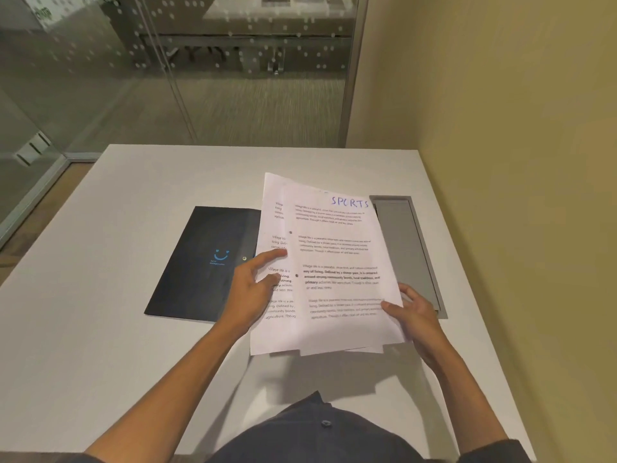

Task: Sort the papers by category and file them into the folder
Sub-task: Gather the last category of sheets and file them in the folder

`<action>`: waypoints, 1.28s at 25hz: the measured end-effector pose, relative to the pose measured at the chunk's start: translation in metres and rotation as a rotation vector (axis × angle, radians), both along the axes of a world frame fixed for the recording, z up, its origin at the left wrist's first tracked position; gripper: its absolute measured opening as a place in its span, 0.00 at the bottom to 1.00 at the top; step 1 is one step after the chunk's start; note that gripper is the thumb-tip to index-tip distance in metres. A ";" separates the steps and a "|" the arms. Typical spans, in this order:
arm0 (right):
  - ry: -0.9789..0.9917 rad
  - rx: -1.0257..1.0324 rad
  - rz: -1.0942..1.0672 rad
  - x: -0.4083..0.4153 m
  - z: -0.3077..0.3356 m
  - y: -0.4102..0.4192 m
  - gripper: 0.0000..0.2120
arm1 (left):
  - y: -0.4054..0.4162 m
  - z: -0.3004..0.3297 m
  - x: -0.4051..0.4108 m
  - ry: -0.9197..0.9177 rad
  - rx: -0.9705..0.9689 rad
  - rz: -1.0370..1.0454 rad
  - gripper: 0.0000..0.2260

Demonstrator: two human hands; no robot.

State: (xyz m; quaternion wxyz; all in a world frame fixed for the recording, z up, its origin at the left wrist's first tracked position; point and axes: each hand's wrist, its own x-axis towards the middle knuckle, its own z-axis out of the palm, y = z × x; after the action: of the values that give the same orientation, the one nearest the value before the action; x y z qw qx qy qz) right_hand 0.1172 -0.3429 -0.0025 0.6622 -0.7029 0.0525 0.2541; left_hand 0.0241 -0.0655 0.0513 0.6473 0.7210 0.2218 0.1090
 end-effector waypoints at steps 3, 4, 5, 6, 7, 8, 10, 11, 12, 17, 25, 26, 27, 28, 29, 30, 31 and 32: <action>-0.001 0.078 0.110 -0.002 0.020 0.013 0.18 | -0.011 0.017 0.003 -0.021 -0.067 0.014 0.23; -0.008 0.107 0.134 0.001 0.027 0.015 0.18 | -0.013 0.021 0.003 -0.042 -0.084 0.014 0.23; -0.012 0.132 0.143 0.003 0.033 0.017 0.18 | -0.016 0.024 0.004 -0.075 -0.109 0.007 0.21; -0.019 0.151 0.148 0.006 0.037 0.019 0.19 | -0.017 0.025 0.004 -0.105 -0.112 0.004 0.18; -0.024 0.157 0.143 0.009 0.039 0.022 0.19 | -0.018 0.025 0.005 -0.132 -0.122 0.001 0.16; -0.029 0.158 0.131 0.011 0.040 0.025 0.20 | -0.017 0.023 0.006 -0.134 -0.112 0.004 0.15; -0.039 0.136 0.088 0.012 0.038 0.033 0.22 | -0.016 0.020 0.006 -0.105 -0.100 -0.001 0.13; -0.046 0.115 0.068 0.010 0.035 0.037 0.22 | -0.014 0.018 0.005 -0.084 -0.066 -0.025 0.10; -0.053 0.090 0.054 0.008 0.031 0.041 0.23 | -0.012 0.015 0.004 -0.057 0.001 -0.056 0.12; 0.076 0.113 0.056 0.000 0.013 0.053 0.17 | 0.000 0.001 -0.007 0.084 0.090 -0.128 0.30; 0.088 0.133 0.079 -0.003 -0.021 0.079 0.13 | 0.014 -0.025 -0.012 0.162 -0.162 0.067 0.30; 0.105 0.142 0.089 -0.002 -0.026 0.081 0.13 | 0.017 -0.031 -0.012 0.198 -0.115 0.048 0.30; 0.108 0.109 0.095 0.001 -0.032 0.084 0.11 | 0.020 -0.036 -0.013 0.229 -0.038 0.022 0.30; 0.091 0.037 0.095 0.004 -0.034 0.088 0.09 | 0.021 -0.040 -0.014 0.238 0.048 0.004 0.31; 0.063 -0.078 0.087 0.009 -0.037 0.091 0.10 | 0.023 -0.044 -0.014 0.244 0.120 -0.001 0.31; 0.031 -0.243 0.076 0.014 -0.043 0.092 0.14 | 0.024 -0.047 -0.015 0.242 0.171 -0.008 0.32; -0.014 -0.439 0.067 0.020 -0.050 0.091 0.19 | 0.024 -0.047 -0.015 0.245 0.212 -0.017 0.31; -0.072 -0.629 0.063 0.025 -0.056 0.090 0.22 | 0.025 -0.049 -0.015 0.247 0.256 -0.030 0.31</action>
State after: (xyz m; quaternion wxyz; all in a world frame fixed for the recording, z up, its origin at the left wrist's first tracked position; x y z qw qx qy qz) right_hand 0.1419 -0.2525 -0.0581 0.4059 -0.8830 0.0834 0.2207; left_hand 0.0095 -0.0402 0.0028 0.5195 0.8088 0.2731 0.0371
